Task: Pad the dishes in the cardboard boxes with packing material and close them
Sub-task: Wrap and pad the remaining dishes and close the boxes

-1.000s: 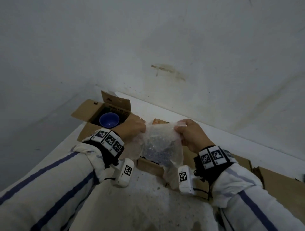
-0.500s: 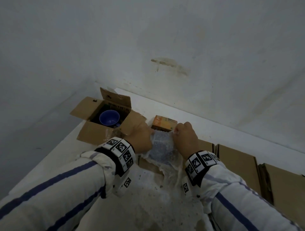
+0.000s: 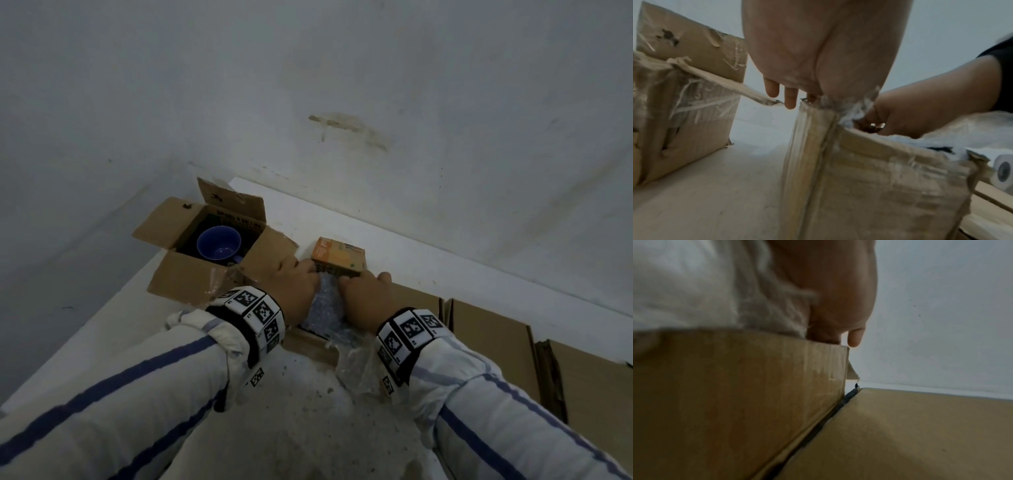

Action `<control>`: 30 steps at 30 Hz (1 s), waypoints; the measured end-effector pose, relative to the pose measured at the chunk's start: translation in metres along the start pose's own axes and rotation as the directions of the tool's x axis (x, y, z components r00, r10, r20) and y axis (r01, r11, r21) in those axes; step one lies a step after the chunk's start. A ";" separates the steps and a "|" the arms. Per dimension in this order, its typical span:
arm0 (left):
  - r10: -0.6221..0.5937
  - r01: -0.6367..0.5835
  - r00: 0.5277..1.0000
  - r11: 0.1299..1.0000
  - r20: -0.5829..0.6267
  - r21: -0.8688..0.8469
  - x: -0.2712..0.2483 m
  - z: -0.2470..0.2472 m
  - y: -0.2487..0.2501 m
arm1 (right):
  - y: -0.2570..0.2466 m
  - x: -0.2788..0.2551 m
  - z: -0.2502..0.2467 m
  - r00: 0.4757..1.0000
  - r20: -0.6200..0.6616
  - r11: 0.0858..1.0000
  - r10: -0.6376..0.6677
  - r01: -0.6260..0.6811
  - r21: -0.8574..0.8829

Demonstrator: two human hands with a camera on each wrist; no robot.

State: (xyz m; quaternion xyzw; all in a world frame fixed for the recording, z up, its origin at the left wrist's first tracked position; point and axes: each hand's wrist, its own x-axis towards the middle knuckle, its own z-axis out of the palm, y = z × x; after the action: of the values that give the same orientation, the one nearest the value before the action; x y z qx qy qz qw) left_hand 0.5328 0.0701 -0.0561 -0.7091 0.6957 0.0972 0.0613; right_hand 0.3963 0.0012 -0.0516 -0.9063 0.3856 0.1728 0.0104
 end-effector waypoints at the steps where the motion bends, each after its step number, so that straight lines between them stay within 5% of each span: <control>1: 0.006 -0.006 1.000 1.000 -0.005 0.006 0.000 0.001 0.001 | 0.001 0.000 -0.001 1.000 0.024 1.000 0.005 -0.005 0.016; 5: 0.008 -0.008 1.000 0.999 0.007 -0.035 0.000 0.001 -0.001 | 0.014 -0.003 -0.019 0.993 0.114 0.964 0.009 -0.039 0.262; 9: -0.021 0.026 0.997 0.997 0.068 -0.072 -0.001 -0.003 -0.002 | 0.030 -0.018 -0.042 0.967 0.181 0.870 -0.179 0.069 0.489; 13: -0.037 0.051 0.982 0.996 0.185 -0.076 -0.006 -0.013 -0.001 | 0.019 -0.034 -0.042 0.838 0.456 0.937 -0.301 0.170 0.306; 16: -0.021 0.035 0.965 0.998 0.260 -0.049 -0.007 -0.017 -0.001 | 0.011 -0.037 -0.035 0.860 0.392 0.943 -0.325 0.265 0.201; 19: 0.039 -0.036 0.962 0.999 0.268 -0.017 -0.008 -0.019 -0.001 | 0.011 -0.033 -0.036 0.903 0.330 0.950 -0.274 0.200 0.241; 22: 0.055 -0.065 0.976 0.997 0.212 0.040 -0.011 -0.017 -0.002 | 0.004 -0.028 -0.031 0.979 0.110 0.949 -0.173 0.136 0.283; 25: 0.081 -0.091 0.982 0.995 0.171 0.050 -0.013 -0.014 -0.002 | -0.009 -0.029 -0.023 0.992 -0.024 0.955 -0.128 0.130 0.267; 30: 0.050 -0.063 0.988 0.995 0.149 0.082 -0.018 -0.012 -0.002 | -0.019 -0.032 -0.004 0.963 0.080 0.963 -0.259 0.251 0.102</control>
State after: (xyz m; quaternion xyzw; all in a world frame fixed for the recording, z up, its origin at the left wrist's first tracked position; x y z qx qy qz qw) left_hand 0.5354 0.0853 -0.0404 -0.6767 0.7126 0.1208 0.1402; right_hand 0.3908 0.0361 -0.0394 -0.9380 0.2724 0.1938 0.0917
